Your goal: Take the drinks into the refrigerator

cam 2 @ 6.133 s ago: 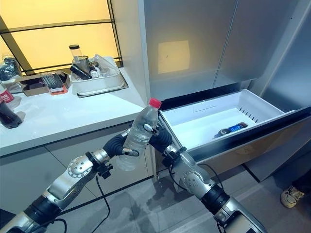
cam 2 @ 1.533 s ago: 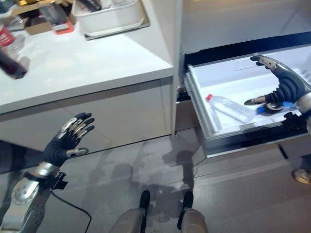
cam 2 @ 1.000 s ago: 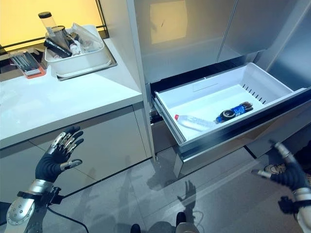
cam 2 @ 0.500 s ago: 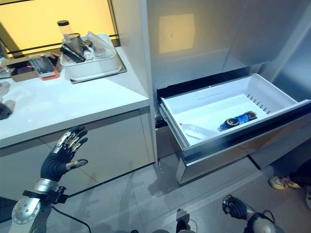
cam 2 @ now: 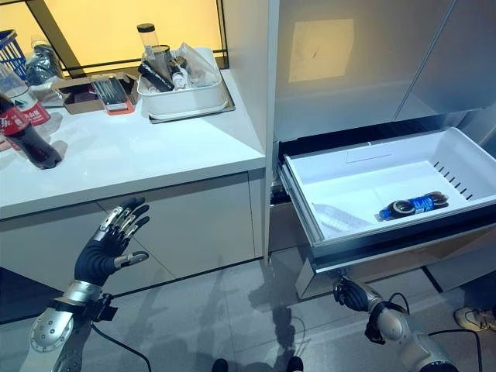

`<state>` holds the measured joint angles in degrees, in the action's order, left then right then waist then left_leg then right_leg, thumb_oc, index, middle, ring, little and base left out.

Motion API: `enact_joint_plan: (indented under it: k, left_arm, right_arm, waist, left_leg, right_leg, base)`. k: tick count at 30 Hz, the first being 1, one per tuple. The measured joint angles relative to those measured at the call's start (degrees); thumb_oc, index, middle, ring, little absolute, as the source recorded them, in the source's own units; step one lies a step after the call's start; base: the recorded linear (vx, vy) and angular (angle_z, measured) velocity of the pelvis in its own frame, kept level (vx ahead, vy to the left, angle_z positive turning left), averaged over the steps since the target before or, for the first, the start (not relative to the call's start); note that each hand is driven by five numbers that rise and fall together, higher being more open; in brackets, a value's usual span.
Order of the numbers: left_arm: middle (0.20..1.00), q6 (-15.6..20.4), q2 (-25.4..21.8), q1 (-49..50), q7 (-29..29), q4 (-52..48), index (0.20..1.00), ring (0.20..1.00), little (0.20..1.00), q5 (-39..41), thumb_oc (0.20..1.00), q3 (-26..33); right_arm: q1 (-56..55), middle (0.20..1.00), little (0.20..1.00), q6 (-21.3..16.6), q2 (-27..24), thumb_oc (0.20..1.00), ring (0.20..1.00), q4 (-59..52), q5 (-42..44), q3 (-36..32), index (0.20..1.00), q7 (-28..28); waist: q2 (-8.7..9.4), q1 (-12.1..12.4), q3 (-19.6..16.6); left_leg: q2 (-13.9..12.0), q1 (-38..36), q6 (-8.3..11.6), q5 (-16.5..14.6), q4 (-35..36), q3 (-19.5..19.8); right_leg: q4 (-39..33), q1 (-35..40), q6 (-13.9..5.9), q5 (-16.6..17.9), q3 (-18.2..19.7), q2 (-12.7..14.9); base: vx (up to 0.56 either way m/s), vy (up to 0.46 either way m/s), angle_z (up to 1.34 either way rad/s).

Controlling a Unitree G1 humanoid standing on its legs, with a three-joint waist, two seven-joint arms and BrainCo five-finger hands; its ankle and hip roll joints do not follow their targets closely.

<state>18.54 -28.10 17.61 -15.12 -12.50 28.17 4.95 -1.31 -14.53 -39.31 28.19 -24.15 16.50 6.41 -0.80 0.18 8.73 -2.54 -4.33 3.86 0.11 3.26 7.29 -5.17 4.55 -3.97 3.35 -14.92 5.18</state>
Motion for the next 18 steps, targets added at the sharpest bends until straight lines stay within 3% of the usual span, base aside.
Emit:
enact_joint_plan:
  k: [13, 18]
  left_arm:
    - [1.000, 0.00, -1.87, -0.12, -0.60, -0.28, 1.000, 1.000, 1.000, 0.10, 1.000, -1.40]
    - [1.000, 0.00, -2.24, -0.21, -0.87, -0.38, 1.000, 1.000, 1.000, 0.28, 1.000, -1.55]
  right_arm:
    - [4.54, 0.200, 0.200, 0.13, -2.53, 0.200, 0.200, 0.82, 0.05, 0.01, 0.200, -1.55]
    - [7.62, 0.200, 0.200, 0.21, -3.35, 0.200, 0.200, 1.67, 0.51, 0.00, 0.200, -2.98]
  waist:
    - [-0.05, 0.89, 1.70]
    - [-0.62, 2.53, 2.12]
  left_leg:
    - [0.75, 2.13, 0.07, 0.74, -0.74, 4.08]
    - [1.47, 3.05, -0.04, 1.00, -1.22, 6.16]
  right_leg:
    - [0.01, 0.40, -0.24, -0.38, -4.06, 0.52]
    - [0.01, 0.78, -0.55, -0.62, -6.21, 1.04]
  base:
    - [-0.01, 0.007, 0.16]
    - [-0.01, 0.000, 0.20]
